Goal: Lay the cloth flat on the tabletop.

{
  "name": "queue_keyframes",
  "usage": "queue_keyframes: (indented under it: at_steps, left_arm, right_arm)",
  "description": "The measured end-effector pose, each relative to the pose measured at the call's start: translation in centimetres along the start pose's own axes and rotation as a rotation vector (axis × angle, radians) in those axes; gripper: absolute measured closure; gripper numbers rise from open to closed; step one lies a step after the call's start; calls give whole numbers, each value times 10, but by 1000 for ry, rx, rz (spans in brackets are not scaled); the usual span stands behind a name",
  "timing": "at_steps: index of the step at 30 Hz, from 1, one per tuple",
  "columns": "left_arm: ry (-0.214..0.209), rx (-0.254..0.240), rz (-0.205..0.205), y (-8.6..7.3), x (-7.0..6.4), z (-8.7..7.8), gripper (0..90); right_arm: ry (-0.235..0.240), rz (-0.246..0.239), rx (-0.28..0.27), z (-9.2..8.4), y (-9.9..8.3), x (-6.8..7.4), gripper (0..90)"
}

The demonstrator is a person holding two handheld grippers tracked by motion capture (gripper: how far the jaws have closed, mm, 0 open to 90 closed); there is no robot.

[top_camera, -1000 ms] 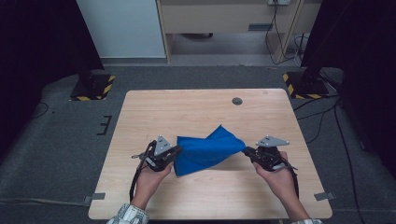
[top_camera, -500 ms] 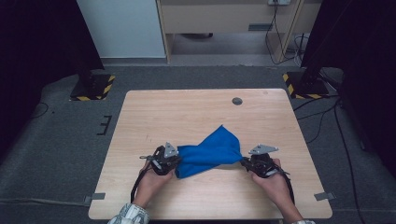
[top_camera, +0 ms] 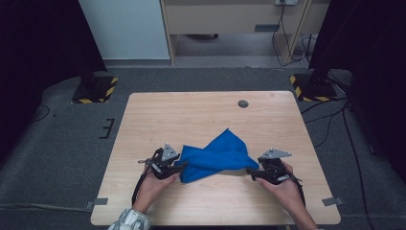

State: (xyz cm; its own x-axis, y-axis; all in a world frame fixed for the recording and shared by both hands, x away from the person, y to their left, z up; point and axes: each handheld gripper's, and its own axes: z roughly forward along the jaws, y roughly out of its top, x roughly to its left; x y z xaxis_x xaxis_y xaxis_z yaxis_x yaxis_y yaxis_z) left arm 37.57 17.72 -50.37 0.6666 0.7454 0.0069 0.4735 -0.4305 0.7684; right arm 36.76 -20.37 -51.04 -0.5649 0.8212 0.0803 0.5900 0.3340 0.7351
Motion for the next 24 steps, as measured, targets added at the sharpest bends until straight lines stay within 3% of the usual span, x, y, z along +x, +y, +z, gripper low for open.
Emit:
queue_keyframes:
  at_steps: [4,8,12,13,16,18,24]
  left_arm:
    - [-7,0,-1,0,-1,-2,444]
    - [-6,-39,-8,7,2,-9,432]
    - [-29,-102,-116,18,15,-10,489]
    - [-35,-100,-119,21,18,-7,502]
    - [1,-44,-102,30,28,6,502]
    - [6,-22,-111,34,33,15,498]
    - [27,75,-104,37,35,43,462]
  right_arm:
    - [8,5,-4,-2,-3,-2,255]
    - [23,11,-22,-7,-2,-3,248]
    - [25,8,-41,-13,-2,-1,315]
    - [27,5,-50,-13,-2,-1,333]
    - [32,26,-68,-18,-4,-1,386]
    - [27,20,-66,-20,-5,-2,398]
    - [26,37,-77,-22,-8,-9,413]
